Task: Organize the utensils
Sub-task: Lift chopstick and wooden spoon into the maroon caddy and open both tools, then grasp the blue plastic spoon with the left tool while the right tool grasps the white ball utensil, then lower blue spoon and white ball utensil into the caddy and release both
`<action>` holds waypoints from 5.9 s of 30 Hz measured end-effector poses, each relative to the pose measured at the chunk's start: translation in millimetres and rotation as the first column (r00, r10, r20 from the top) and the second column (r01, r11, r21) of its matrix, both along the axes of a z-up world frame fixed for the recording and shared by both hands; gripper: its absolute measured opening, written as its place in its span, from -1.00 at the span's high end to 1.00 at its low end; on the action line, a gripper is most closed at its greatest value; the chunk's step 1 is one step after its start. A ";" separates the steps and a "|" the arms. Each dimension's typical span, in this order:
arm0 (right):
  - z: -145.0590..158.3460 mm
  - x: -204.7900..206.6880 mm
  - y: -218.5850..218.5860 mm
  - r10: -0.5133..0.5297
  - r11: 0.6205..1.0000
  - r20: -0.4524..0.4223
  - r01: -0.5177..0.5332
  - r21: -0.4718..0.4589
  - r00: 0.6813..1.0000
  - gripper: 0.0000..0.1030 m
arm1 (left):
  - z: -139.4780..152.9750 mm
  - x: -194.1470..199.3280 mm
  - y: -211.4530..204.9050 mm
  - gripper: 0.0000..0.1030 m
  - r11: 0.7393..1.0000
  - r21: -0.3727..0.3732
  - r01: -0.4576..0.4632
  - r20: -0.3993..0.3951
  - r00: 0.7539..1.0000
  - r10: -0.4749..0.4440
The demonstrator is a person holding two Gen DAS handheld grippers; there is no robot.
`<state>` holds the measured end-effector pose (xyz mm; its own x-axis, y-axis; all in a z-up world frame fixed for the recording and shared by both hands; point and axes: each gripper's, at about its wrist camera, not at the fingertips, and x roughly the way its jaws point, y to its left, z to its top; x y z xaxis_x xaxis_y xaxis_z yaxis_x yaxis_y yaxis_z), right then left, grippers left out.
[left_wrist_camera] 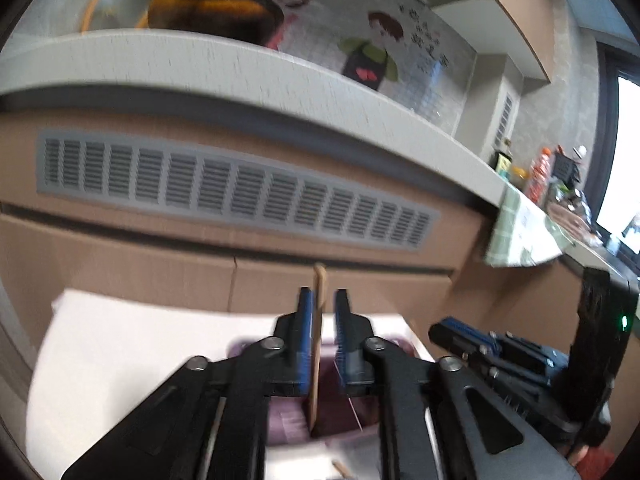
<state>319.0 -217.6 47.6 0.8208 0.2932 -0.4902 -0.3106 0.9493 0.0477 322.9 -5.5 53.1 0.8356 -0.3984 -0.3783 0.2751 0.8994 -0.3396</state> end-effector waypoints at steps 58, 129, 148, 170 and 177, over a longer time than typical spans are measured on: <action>-130.8 -125.9 -5.3 0.023 0.990 -0.458 -0.084 -0.114 0.889 0.29 | -106.9 -119.7 -9.4 0.29 0.974 0.204 0.101 -0.402 0.915 -0.011; 94.9 -152.5 -15.2 -0.005 0.988 0.166 0.030 -0.149 0.986 0.63 | 114.5 -123.5 41.2 0.88 0.994 0.102 0.029 0.149 0.988 -0.044; 115.9 -55.0 17.4 0.007 0.961 0.188 0.046 -0.273 0.982 0.63 | 118.5 -48.7 51.8 0.88 0.990 -0.016 0.144 0.056 0.988 -0.142; 35.6 -23.3 12.3 -0.038 0.968 -0.011 0.034 -0.247 0.999 0.59 | 23.4 -30.4 59.1 0.18 0.993 -0.098 0.059 -0.180 0.981 -0.076; 33.5 -38.4 15.3 -0.076 0.957 -0.073 0.052 -0.286 0.994 0.56 | 7.9 -92.2 91.6 0.17 0.999 0.005 0.041 -0.235 0.971 -0.039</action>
<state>280.6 -202.3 81.1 0.7868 0.0811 -0.6118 -0.2552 0.9454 -0.2029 230.8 86.1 61.1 0.7061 -0.4253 -0.5662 0.2247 0.8928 -0.3904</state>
